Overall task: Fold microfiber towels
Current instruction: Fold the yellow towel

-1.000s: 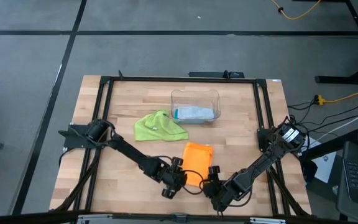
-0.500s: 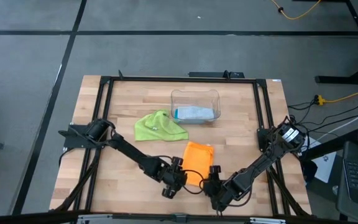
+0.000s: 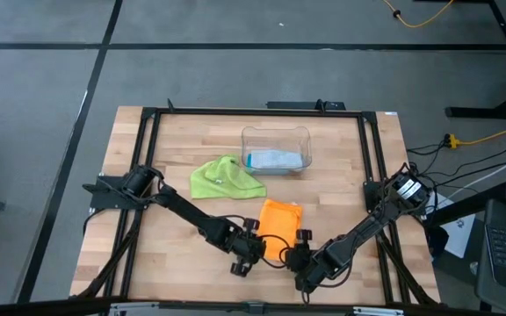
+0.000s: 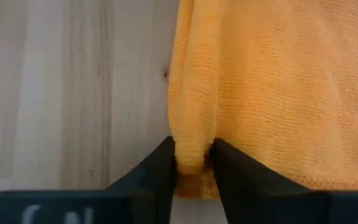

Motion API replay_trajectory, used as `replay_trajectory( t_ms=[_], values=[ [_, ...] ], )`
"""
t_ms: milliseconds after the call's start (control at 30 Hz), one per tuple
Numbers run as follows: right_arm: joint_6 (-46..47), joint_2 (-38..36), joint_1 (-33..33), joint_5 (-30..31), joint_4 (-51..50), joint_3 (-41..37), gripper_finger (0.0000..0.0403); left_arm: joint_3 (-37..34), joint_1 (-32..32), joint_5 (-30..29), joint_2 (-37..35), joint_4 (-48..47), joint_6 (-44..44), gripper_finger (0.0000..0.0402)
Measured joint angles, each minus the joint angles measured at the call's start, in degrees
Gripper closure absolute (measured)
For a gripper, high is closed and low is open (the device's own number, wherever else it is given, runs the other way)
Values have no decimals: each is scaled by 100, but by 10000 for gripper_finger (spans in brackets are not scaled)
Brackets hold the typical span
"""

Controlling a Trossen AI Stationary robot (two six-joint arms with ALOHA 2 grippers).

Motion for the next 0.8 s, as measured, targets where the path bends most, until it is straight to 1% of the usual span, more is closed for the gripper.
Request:
replay_trajectory(
  t_ms=[300,400,533,667,800],
  values=[
    [83,0,0,54,55,-13,377,-2,0,-124,0,-33,-13,390],
    [321,-2,0,50,65,-11,393,-2,0,41,-13,-43,-214,395],
    [487,4,19,56,19,102,390,-15,-2,307,-142,-56,-628,399],
    [423,48,13,-114,-184,482,396,-57,-62,525,-425,-204,-1121,400],
    [299,37,28,-376,-578,966,396,-39,-91,971,-853,-157,-1607,401]
  ],
)
